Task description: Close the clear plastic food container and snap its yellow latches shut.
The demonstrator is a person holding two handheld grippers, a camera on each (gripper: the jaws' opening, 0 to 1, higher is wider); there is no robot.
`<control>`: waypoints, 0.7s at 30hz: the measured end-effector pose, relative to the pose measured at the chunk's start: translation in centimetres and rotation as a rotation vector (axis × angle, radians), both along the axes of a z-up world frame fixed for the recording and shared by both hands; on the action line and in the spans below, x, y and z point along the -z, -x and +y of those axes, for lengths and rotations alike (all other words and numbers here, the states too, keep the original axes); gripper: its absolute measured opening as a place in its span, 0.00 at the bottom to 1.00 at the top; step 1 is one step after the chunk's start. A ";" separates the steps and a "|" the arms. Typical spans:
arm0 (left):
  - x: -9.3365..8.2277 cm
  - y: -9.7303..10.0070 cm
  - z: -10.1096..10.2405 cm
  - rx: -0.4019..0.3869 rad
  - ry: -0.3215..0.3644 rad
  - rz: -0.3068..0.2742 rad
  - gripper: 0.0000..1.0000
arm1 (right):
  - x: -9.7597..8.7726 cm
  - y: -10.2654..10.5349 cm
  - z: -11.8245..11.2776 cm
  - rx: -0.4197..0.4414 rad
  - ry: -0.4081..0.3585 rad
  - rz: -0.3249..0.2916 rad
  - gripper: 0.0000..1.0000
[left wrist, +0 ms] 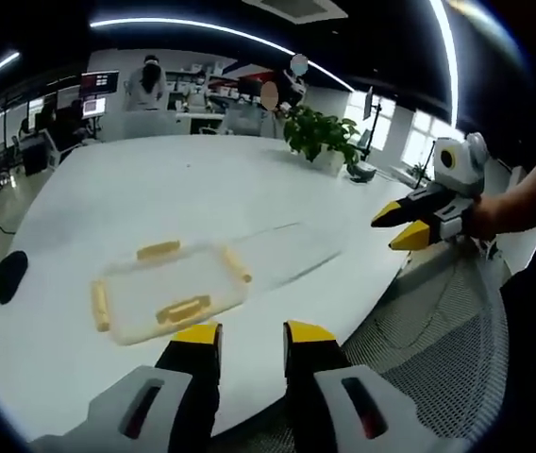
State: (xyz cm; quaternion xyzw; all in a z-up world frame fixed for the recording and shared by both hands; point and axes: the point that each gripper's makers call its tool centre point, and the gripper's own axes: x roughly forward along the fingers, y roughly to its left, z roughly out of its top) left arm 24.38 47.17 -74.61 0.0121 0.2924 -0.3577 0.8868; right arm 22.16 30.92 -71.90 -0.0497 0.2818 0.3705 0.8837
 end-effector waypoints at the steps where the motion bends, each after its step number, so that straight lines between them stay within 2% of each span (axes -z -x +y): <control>1: -0.2 -0.1 0.1 -0.005 0.012 0.005 0.24 | -0.1 -0.1 0.2 -0.001 -0.005 0.001 0.28; 3: -0.3 -0.2 0.1 -0.010 0.024 0.023 0.25 | -0.4 -0.3 0.8 -0.005 -0.014 -0.007 0.28; 6: -0.4 -0.4 0.1 0.005 0.022 0.015 0.25 | -1.0 -0.8 1.4 -0.001 -0.038 -0.015 0.28; 11: -1.2 -0.9 0.4 -0.004 0.058 0.013 0.26 | -1.7 -1.6 2.3 0.015 -0.071 -0.023 0.28; 15: -1.5 -1.1 0.4 0.005 0.068 0.015 0.30 | -2.0 -2.0 3.1 0.009 -0.082 -0.033 0.29; 17: -1.4 -1.1 0.3 0.028 0.066 0.021 0.34 | -2.0 -2.2 3.5 0.002 -0.083 -0.035 0.29; 18: -1.5 -1.2 0.5 0.041 0.060 0.006 0.35 | -2.0 -2.2 3.6 -0.002 -0.084 -0.036 0.29; 19: -1.5 -1.3 0.7 0.045 0.054 -0.004 0.35 | -2.1 -2.3 3.7 -0.003 -0.085 -0.039 0.29; 21: -1.3 -1.6 1.2 0.038 0.047 0.013 0.34 | -2.0 -2.6 4.0 -0.006 -0.089 -0.037 0.28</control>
